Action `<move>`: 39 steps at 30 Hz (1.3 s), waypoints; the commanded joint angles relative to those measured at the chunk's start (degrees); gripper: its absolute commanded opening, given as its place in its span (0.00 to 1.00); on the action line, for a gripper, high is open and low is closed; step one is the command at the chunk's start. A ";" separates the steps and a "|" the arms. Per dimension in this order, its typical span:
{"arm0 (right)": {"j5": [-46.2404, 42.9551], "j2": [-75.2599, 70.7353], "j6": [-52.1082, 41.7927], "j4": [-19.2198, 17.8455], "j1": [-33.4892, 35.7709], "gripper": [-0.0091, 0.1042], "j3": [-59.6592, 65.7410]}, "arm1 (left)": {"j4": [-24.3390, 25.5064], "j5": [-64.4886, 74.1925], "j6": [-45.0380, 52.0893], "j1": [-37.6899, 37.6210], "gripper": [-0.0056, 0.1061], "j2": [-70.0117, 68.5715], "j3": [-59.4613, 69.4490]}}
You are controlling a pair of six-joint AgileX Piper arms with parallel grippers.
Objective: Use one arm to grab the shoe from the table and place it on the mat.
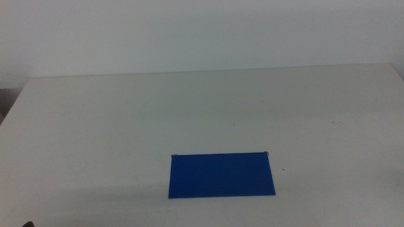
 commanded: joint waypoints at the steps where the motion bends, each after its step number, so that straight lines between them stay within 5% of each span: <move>1: -0.80 4.62 -0.28 -0.38 -0.45 0.85 -7.08 | -0.45 -4.61 -0.27 -0.28 0.89 -0.76 0.40; 7: 10.09 15.85 -0.03 -0.14 -0.45 0.85 -19.32 | -0.45 -4.61 -0.27 -0.28 0.89 -0.76 0.40; 16: 27.91 30.90 11.19 4.94 -0.45 0.85 -33.46 | -0.45 -4.61 -0.27 -0.28 0.89 -0.76 0.40; 19: 33.13 34.62 24.03 3.28 -0.45 0.85 -36.20 | -0.45 -4.61 -0.27 -0.28 0.89 -0.76 0.40; 25: 41.15 39.21 41.24 -8.92 -0.45 0.85 -37.96 | -0.45 -4.61 -0.27 -0.28 0.89 -0.76 0.40; 32: 41.15 39.43 43.94 -6.67 -0.45 0.85 -37.96 | -0.45 -4.61 -0.27 -0.28 0.89 -0.76 0.40; 39: 41.09 39.37 43.94 -9.01 -0.45 0.85 -37.96 | -0.45 -4.61 -0.27 -0.28 0.89 -0.76 0.40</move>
